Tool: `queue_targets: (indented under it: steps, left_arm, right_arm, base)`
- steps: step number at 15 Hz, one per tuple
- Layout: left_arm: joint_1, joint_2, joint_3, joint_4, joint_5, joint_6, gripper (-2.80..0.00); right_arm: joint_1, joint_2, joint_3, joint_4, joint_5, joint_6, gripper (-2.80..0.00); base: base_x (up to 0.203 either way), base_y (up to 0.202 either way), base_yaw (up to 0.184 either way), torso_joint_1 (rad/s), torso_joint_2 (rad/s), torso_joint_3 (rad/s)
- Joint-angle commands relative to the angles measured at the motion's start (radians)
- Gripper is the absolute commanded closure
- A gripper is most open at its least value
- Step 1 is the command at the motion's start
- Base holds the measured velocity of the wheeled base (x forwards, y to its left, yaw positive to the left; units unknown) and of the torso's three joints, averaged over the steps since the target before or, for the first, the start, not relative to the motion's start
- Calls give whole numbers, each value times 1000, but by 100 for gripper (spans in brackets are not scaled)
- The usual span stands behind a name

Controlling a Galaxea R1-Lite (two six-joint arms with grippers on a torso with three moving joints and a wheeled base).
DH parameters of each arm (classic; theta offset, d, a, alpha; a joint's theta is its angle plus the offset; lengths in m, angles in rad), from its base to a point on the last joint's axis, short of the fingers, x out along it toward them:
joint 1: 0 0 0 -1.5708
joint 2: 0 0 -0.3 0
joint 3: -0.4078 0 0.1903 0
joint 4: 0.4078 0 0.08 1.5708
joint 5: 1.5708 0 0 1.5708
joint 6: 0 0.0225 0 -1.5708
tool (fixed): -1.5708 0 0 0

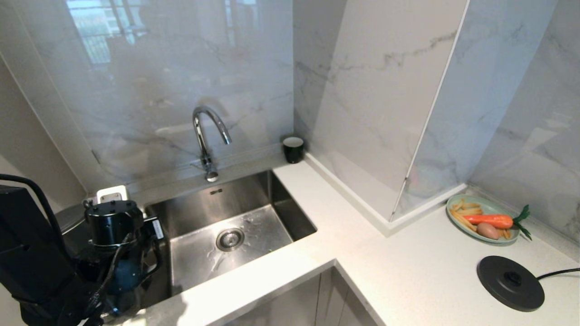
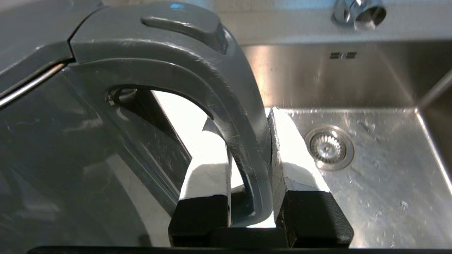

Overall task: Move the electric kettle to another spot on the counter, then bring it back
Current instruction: Place it by the sink

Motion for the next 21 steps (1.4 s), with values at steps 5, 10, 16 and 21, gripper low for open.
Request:
queue_targets:
  steps: [5, 10, 16, 21]
  left_arm:
    - [-1, 78, 104, -157, -3, -2, 0]
    - [2, 183, 181, -247, 0, -6, 0]
    - [-1, 173, 179, -247, 7, -6, 0]
    - [-9, 167, 183, -247, 8, -6, -280]
  right_arm:
    - [0, 0, 0, 0, 0, 0, 0]
    - [0, 0, 0, 0, 0, 0, 0]
    - [0, 0, 0, 0, 0, 0, 0]
    - [0, 0, 0, 0, 0, 0, 0]
  base:
    - [0, 0, 0, 0, 0, 0]
    - [0, 0, 0, 0, 0, 0]
    - [0, 0, 0, 0, 0, 0]
    - [0, 0, 0, 0, 0, 0]
